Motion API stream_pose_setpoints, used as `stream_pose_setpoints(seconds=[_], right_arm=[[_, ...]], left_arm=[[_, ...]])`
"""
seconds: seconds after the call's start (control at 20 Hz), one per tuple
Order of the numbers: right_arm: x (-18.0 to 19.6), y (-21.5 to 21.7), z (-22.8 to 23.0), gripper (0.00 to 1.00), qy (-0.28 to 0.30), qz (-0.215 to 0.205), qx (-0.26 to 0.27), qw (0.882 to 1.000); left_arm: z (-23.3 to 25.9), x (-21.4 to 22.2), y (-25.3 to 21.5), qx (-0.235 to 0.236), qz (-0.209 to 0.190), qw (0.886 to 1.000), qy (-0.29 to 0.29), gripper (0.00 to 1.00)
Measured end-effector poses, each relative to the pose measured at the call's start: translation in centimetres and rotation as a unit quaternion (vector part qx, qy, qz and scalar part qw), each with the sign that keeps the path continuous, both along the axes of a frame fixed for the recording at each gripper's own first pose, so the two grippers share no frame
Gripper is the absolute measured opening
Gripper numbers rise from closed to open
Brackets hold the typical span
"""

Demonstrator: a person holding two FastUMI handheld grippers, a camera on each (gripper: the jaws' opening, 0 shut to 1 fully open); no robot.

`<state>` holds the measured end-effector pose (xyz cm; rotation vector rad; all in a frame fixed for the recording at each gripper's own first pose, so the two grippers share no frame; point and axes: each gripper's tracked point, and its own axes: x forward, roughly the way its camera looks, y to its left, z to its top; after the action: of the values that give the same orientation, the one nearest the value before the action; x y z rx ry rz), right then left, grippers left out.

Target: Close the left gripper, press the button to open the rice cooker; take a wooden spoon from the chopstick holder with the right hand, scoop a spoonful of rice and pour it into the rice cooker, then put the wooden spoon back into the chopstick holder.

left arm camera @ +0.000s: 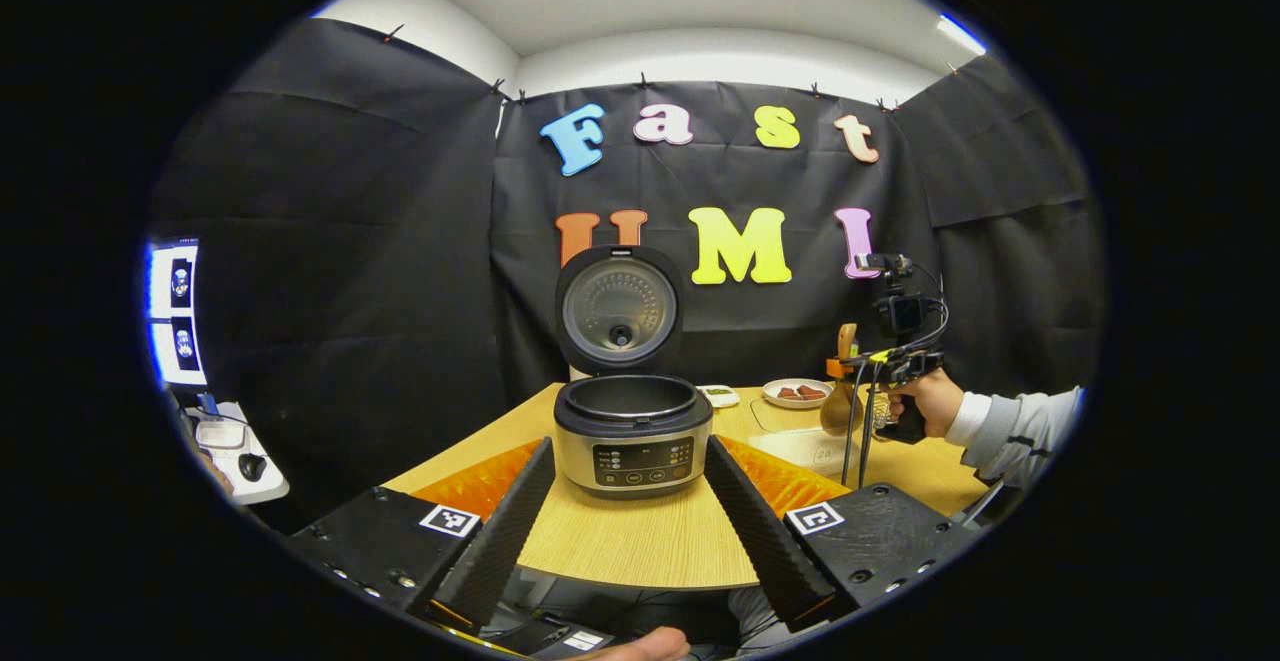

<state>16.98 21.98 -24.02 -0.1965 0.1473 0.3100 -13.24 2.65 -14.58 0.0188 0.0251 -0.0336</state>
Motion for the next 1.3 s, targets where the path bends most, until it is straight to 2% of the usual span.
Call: stream_pose_setpoints(seconds=[0.15, 0.25, 0.4, 0.55, 0.7, 0.8, 0.9, 1.05, 1.15, 1.3], right_arm=[[0.2, -0.5, -1.0, 0.1, -0.025, -0.021, -0.043, 0.999], [-0.5, 0.3, -2.3, 0.09, -0.019, -0.016, -0.044, 0.999], [-2.3, 1.5, -4.9, 0.1, 0.046, 0.0, 0.004, 0.999], [-3.0, 2.1, -5.2, 0.1, 0.092, 0.014, 0.069, 0.993], [-3.1, 3.5, -5.5, 0.1, 0.137, 0.048, 0.151, 0.978], [-2.6, 3.7, -5.4, 0.1, 0.151, 0.061, 0.182, 0.97], [-2.4, 4.0, -5.4, 0.1, 0.175, 0.074, 0.219, 0.957], [-2.3, 4.3, -5.5, 0.09, 0.229, 0.083, 0.306, 0.92], [-2.3, 4.6, -5.2, 0.09, 0.25, 0.084, 0.342, 0.902], [-2.1, 4.0, -5.0, 0.09, 0.252, 0.069, 0.363, 0.895]], left_arm=[[0.0, 0.0, -0.6, -0.008, -0.013, 1.0, 0.003, 0.96], [-0.1, 0.1, -0.9, -0.004, -0.016, 1.0, 0.001, 0.96], [0.1, 0.2, -0.7, 0.004, -0.013, 1.0, -0.001, 0.96], [-0.4, 0.3, -0.7, -0.002, -0.011, 1.0, 0.006, 0.96], [-0.2, 0.6, -0.3, -0.016, -0.002, 1.0, 0.002, 0.96], [-0.2, 0.5, -0.9, -0.023, -0.008, 1.0, 0.001, 0.96], [-0.5, 0.6, -1.1, -0.021, -0.012, 1.0, 0.004, 0.97], [-0.6, 0.6, -0.5, -0.016, -0.003, 1.0, 0.005, 0.97], [-0.5, 0.4, -0.2, -0.02, 0.0, 1.0, 0.005, 0.97], [-0.6, 0.4, 0.1, -0.028, 0.001, 1.0, 0.006, 0.97]])
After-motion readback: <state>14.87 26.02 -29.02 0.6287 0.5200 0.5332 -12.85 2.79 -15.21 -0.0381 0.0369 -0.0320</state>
